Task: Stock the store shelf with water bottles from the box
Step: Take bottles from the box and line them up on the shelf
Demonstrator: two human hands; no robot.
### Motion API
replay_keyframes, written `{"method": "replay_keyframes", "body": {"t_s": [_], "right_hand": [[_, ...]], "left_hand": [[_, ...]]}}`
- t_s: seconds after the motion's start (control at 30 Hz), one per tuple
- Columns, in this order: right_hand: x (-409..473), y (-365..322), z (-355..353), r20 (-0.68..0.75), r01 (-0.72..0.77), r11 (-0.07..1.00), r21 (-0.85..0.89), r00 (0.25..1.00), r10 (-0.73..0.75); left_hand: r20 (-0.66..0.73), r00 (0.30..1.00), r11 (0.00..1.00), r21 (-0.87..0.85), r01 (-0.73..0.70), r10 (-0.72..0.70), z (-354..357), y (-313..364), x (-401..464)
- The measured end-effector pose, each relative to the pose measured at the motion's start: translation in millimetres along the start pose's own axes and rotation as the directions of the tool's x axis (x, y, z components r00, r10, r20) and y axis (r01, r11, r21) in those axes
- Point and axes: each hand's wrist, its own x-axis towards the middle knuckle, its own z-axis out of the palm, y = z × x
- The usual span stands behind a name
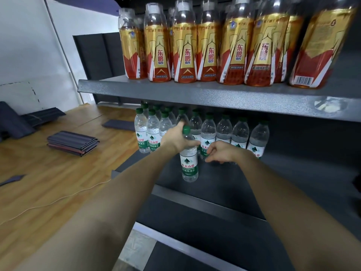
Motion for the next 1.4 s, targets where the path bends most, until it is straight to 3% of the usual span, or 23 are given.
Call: {"method": "replay_keyframes", "body": {"t_s": [0.03,0.17,0.23,0.47,0.57,0.7,0.9,1.4], "right_hand": [[0,-1,0,0.004,-0.006,1.0,-0.006,1.0,0.006],[2,-3,2,0.005,0.0,1.0,-0.013,1.0,0.0],[3,-4,4,0.005,0.008,1.0,-0.018,1.0,-0.008],[8,-4,1,0.011,0.01,1.0,-0.025,1.0,-0.01],[13,-8,1,0.013,0.02,0.999,-0.028,1.0,-0.02],[23,-12,0,-0.017,0.054,0.997,-0.054,0.998,-0.055],[40,-11,3,-0.001,0.077,0.995,-0.067,0.997,-0.077],[48,-15,13,0.009,0.103,0.991,-0.083,0.995,-0.103]], "left_hand": [[-0.018,1.0,0.998,0.051,-0.024,0.025,3,-1,1],[0.17,0.983,0.996,-0.069,-0.053,0.064,-1,6,4],[0.213,0.976,0.998,-0.023,-0.05,0.054,-6,9,6],[0.159,0.987,0.959,0.279,-0.056,0.011,-7,13,30],[0.106,0.992,0.94,0.328,-0.094,0.062,0,10,40],[0.08,0.997,0.925,0.376,-0.047,0.018,4,0,61],[0.034,0.996,0.768,0.634,-0.09,0.089,7,-18,93],[0.067,0.976,0.792,0.573,-0.209,0.209,3,-37,107]]}}
